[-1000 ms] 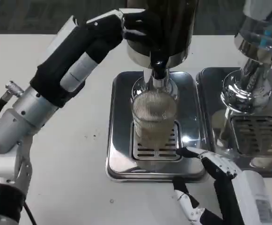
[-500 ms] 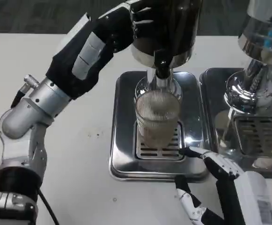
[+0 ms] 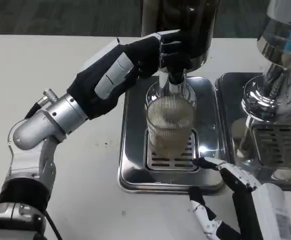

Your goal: Grasp the cup under the faucet to collect the drink, then remove the cup.

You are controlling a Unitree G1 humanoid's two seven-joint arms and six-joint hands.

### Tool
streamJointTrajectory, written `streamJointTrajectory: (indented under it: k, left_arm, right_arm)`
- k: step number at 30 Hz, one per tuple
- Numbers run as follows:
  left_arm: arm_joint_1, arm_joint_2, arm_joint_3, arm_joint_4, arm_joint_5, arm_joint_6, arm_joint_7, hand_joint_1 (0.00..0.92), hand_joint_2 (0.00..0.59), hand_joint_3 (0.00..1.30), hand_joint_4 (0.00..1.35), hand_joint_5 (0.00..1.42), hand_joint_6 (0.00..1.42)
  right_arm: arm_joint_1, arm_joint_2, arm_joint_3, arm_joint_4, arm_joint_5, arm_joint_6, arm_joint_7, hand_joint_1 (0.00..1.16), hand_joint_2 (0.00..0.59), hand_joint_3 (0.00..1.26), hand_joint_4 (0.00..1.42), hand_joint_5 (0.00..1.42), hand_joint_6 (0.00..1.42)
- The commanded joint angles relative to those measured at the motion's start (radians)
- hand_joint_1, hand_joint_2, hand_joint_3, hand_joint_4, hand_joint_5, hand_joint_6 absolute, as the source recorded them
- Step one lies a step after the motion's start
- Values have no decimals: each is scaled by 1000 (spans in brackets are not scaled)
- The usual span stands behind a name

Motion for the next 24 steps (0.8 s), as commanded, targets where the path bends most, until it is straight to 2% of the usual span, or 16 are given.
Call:
streamJointTrajectory:
  k: [1,15,24]
  left_arm:
    - [-7,5,-29,26,69,-4,-10,0,73,226,202,266,153]
    - [-21,30,-112,51,170,-95,-26,0,71,151,55,124,29]
    - [-26,45,-148,70,185,-129,-21,0,72,141,41,119,25]
  right_arm:
    - [1,-1,-5,1,16,-14,-3,512,417,419,376,344,306]
    - [11,6,-6,3,30,-13,-5,512,417,419,376,344,306]
    - [15,5,-7,0,36,-13,-2,512,417,414,376,345,306]
